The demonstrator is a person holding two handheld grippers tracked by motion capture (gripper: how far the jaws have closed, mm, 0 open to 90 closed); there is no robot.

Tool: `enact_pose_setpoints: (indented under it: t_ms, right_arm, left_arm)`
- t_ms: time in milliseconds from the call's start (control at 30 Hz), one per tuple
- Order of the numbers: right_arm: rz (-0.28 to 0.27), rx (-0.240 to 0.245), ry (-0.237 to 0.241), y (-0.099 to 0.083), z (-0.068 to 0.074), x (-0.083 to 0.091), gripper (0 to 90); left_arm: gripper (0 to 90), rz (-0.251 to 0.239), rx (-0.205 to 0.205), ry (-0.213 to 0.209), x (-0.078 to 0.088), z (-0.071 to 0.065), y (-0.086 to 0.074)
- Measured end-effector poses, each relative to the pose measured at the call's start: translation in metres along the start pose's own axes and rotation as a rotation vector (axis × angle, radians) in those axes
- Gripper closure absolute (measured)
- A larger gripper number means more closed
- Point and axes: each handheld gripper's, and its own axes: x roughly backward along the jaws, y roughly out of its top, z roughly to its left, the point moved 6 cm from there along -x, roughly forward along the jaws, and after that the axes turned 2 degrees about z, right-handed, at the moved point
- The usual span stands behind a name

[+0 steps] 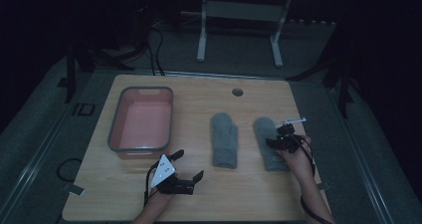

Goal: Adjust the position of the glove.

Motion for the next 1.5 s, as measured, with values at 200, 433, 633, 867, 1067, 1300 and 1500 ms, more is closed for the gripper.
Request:
enact_pose_setpoints:
  t_ms: [200,433,633,867,1067,1300,1500]
  right_arm:
    - [-0.017,-0.004,-0.018,-0.008,0.003,-0.007,62.1]
    - [-0.05,-0.049,-0.063,-0.009,0.01,-0.005,80.7]
    - [-0.062,-0.111,-0.091,0.003,0.015,0.006,81.5]
    - [-0.077,-0.133,-0.089,0.022,0.03,0.022,81.5]
    - [-0.087,-0.14,-0.084,0.036,0.04,0.032,81.5]
    - [-0.116,-0.174,-0.011,0.058,0.072,0.042,81.4]
    - [-0.104,-0.162,0.034,0.069,0.107,0.038,81.4]
  left_arm:
    - [0.6,0.002,-0.004,0.001,0.0,0.0,0.0]
    - [0.6,0.001,-0.001,0.002,0.0,0.0,0.0]
    - [0.6,-0.001,0.004,0.002,0.0,0.0,0.0]
    - [0.6,-0.001,0.002,0.0,0.0,0.0,0.0]
    - [0.6,-0.002,0.006,-0.001,0.0,0.0,0.0]
    - [0.6,-0.001,0.01,-0.001,0.0,0.0,0.0]
    - [0.6,-0.001,0.007,-0.003,0.0,0.0,0.0]
